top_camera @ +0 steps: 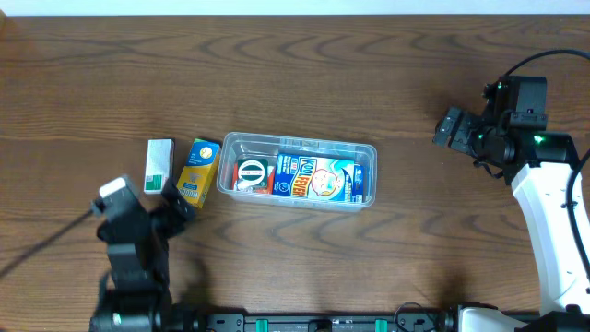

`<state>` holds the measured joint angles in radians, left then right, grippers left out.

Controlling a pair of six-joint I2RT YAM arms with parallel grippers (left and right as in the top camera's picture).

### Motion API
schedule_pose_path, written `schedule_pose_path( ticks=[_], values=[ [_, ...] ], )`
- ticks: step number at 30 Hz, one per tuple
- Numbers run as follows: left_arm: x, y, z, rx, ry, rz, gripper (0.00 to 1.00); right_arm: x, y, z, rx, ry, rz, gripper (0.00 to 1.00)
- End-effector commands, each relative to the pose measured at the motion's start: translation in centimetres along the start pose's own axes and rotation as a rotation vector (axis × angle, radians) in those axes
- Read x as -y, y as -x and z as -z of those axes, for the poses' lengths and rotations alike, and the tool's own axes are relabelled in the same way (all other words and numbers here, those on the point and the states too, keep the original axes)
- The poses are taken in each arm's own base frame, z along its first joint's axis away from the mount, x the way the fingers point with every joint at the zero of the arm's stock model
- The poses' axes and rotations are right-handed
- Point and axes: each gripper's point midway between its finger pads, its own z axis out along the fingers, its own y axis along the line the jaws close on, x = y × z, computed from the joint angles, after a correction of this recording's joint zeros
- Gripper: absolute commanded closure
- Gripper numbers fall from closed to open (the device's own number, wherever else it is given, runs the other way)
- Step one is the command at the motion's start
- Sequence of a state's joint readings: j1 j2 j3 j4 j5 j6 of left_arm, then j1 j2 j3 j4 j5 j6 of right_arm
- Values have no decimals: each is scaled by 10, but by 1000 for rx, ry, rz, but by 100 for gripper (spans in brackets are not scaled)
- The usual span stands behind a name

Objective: Pack container
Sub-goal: 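Move the left gripper to the white-green box and grasp it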

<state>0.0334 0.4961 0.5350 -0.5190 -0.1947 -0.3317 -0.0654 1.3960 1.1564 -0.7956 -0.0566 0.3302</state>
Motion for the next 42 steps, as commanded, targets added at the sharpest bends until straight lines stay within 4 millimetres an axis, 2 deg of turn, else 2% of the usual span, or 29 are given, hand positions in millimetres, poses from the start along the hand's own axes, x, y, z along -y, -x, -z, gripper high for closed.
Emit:
schedule_pose_path(
  ticks=[1,6,10,18,23,26,31,33,35,42],
  values=[
    [0,23,-11,-71,82,-28,2,0,1,1,2,6,-18,1],
    [3,55,-31,-177,158,-88,2,0,1,1,2,6,-18,1],
    [3,63,-50,-229,178,-177,2,0,1,1,2,6,-18,1],
    [-20,31,-90,-392,240,-167,2,0,1,1,2,6,-18,1],
    [-6,2,-118,-524,54,-274,2,0,1,1,2,6,-18,1],
    [-8,-8,-130,-558,39,-348,2,0,1,1,1,6,-18,1],
    [-10,-17,-147,-578,5,-474,2,0,1,1,2,6,-18,1],
    [-17,-19,-153,-586,30,-533,2,0,1,1,2,6,-18,1],
    [-24,-18,-158,-584,73,-548,2,0,1,1,2,6,-18,1],
    [-25,-31,-183,-594,56,-574,2,0,1,1,1,6,-18,1]
  ],
)
